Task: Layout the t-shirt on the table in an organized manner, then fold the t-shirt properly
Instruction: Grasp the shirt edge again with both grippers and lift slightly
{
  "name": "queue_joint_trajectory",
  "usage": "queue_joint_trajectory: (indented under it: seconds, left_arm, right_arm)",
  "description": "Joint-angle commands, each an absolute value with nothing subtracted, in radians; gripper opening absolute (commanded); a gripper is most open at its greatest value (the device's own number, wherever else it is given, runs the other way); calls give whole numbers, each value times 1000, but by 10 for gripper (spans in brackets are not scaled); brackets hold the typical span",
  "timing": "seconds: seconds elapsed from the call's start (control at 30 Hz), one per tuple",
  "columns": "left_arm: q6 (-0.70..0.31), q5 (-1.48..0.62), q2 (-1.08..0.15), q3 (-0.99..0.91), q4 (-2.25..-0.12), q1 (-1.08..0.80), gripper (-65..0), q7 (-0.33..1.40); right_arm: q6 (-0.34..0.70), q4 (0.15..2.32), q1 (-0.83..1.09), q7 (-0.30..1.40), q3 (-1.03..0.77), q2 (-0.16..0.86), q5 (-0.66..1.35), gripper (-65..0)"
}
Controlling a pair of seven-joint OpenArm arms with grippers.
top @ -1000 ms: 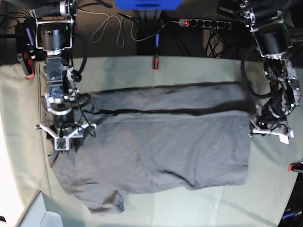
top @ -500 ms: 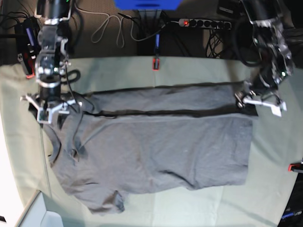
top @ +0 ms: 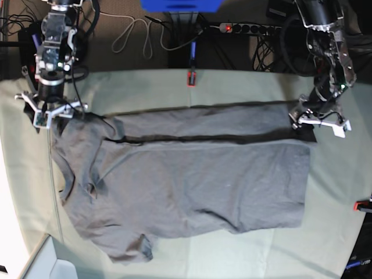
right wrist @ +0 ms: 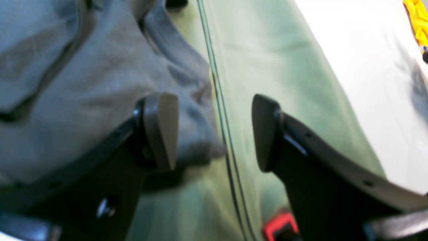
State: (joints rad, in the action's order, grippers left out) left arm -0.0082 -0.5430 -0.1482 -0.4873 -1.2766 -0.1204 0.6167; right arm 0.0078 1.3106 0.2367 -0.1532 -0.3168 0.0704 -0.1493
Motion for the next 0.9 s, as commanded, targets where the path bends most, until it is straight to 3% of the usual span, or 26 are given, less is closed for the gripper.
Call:
queue_joint_trajectory:
  seconds: [0.0, 0.17, 0.33, 0.47, 0.87]
  left_arm:
    - [1, -539, -151, -486, -1257, -116, -232, 662]
    - [1, -547, -153, -489, -1196, -87, -453, 659]
    - [1, -549, -154, -489, -1194, -79, -538, 659]
    - [1, -549, -159, -492, -1204, -79, -650, 671]
    - [1, -549, -163, -490, -1270, -102, -648, 671]
  right_arm:
    - [8, 1328, 243, -179, -315, 77, -143, -295]
    - [113, 1311, 251, -176, -323, 76, -143, -295]
    - [163, 1251, 203, -170, -321, 79, -143, -295]
    - [163, 1168, 153, -168, -321, 102, -145, -295]
    - [163, 1130, 128, -170, -412, 134, -145, -295]
